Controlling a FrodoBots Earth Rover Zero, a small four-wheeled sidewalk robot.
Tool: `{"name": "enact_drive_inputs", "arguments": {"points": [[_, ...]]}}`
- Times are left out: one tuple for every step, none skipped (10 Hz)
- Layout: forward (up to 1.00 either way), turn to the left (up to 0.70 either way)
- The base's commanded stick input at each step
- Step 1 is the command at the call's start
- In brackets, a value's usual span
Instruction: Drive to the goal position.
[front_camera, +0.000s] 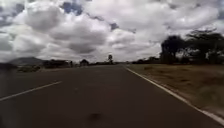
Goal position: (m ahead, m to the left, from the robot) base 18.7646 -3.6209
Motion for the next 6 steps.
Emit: {"name": "enact_drive_inputs", "arguments": {"points": [[0.84,0.00],[0.84,0.00],[0.84,0.00],[0.84,0.00],[0.84,0.00],[0.85,0.00]]}}
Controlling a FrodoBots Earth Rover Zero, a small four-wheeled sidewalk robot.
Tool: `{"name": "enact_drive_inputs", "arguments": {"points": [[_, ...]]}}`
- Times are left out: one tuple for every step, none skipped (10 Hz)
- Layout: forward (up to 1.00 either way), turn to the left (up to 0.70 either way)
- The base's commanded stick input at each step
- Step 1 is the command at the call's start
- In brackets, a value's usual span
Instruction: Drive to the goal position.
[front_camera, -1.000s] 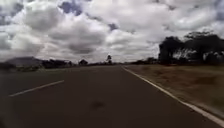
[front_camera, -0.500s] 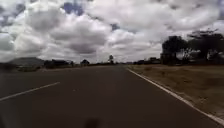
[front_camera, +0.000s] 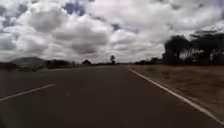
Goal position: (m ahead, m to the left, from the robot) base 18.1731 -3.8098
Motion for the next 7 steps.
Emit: {"name": "enact_drive_inputs", "arguments": {"points": [[0.85,0.00],[0.85,0.00],[0.85,0.00],[0.84,0.00],[0.83,0.00],[0.82,0.00],[0.81,0.00]]}}
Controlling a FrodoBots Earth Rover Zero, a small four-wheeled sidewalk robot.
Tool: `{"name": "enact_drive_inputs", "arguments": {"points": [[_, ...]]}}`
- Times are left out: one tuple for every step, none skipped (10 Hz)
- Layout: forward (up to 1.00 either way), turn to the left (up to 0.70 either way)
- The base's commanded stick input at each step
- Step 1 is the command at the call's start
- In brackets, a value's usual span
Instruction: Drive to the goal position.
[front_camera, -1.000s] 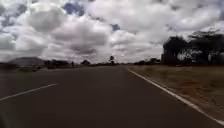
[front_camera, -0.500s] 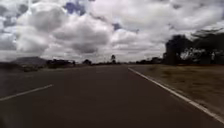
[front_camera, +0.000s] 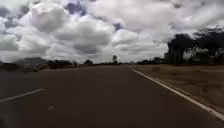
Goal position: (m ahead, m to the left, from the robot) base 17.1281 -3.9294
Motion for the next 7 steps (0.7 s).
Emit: {"name": "enact_drive_inputs", "arguments": {"points": [[0.82,0.00],[0.83,0.00],[0.84,0.00],[0.84,0.00],[0.84,0.00],[0.84,0.00],[0.84,-0.05]]}}
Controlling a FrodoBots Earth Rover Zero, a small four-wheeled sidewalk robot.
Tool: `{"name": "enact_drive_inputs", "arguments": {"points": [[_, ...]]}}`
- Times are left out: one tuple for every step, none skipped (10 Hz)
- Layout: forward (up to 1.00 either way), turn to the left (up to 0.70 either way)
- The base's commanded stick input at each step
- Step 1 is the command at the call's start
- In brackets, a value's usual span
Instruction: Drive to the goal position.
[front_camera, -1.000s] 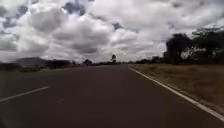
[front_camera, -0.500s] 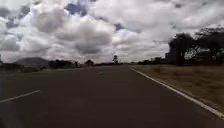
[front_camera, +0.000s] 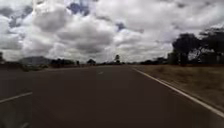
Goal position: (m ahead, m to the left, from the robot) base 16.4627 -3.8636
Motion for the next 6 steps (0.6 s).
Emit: {"name": "enact_drive_inputs", "arguments": {"points": [[0.85,-0.12],[0.85,-0.18],[0.85,-0.23],[0.85,-0.27],[0.85,-0.31],[0.85,-0.34]]}}
